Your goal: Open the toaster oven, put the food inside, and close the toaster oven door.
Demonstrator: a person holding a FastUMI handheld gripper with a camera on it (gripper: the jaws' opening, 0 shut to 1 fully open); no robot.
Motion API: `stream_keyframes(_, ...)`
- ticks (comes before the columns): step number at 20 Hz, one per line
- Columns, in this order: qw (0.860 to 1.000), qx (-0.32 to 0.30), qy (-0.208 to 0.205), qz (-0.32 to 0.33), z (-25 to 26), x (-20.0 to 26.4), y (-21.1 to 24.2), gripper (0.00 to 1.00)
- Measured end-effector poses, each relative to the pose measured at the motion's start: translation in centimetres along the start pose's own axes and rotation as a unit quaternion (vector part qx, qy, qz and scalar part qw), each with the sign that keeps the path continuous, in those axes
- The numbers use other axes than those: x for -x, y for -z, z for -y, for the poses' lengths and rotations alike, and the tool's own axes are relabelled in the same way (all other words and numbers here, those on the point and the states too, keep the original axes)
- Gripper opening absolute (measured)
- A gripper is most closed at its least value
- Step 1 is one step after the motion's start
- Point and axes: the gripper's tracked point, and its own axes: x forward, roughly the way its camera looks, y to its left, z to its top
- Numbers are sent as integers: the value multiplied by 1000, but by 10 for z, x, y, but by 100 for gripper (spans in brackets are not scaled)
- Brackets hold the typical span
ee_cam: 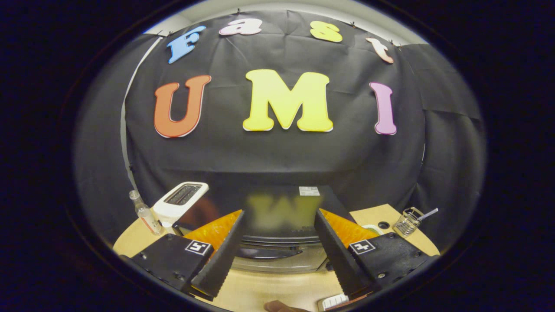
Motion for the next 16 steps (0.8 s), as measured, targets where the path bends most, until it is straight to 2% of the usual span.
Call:
stream_keyframes(6,997,-15,4,-78,-8,-23,39,100)
stream_keyframes(16,998,-17,-5,-63,-6,-5,46,100)
